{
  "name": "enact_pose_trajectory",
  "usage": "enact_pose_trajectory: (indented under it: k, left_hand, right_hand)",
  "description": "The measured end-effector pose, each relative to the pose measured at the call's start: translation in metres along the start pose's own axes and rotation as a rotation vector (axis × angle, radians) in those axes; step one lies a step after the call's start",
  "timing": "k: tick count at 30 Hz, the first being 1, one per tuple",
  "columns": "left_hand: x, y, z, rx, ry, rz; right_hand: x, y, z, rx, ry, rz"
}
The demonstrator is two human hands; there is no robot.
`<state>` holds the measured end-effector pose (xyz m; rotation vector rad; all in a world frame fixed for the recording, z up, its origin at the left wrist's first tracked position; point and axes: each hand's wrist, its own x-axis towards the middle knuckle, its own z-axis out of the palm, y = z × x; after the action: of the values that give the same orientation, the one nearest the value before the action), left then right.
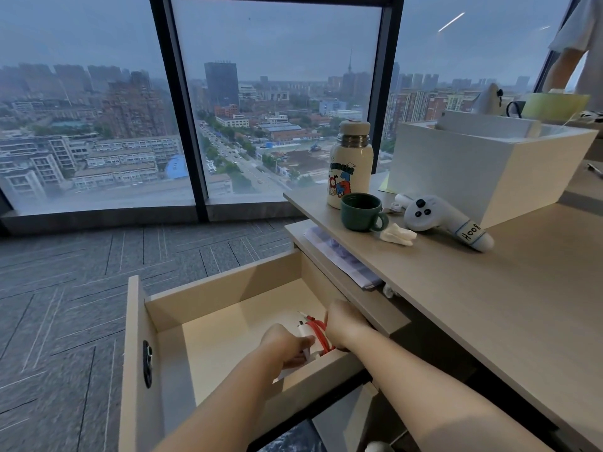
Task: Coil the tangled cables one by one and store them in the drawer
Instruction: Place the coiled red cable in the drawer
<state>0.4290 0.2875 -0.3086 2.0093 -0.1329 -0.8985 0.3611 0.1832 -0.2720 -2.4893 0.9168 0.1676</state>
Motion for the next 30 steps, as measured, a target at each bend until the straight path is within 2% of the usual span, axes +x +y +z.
enact_pose_trajectory:
  k: [8,16,22,26,30]
  left_hand:
    - [-0.004,0.002,0.005,0.169,-0.012,0.028]
    - [-0.010,0.011,-0.002,0.247,-0.029,-0.023]
    - [-0.022,0.018,-0.011,0.283,-0.057,0.012]
    - [-0.036,0.027,-0.016,0.230,0.034,0.119]
    - [-0.067,0.051,-0.013,0.073,0.057,0.440]
  right_hand:
    - [-0.002,0.001,-0.001,-0.024,-0.024,0.011]
    - [-0.007,-0.002,-0.004,-0.071,-0.031,-0.022]
    - [-0.014,-0.002,-0.008,-0.096,-0.040,-0.070]
    - [-0.028,-0.011,-0.011,-0.079,-0.038,-0.126]
    - [-0.052,-0.016,-0.043,0.256,0.074,-0.200]
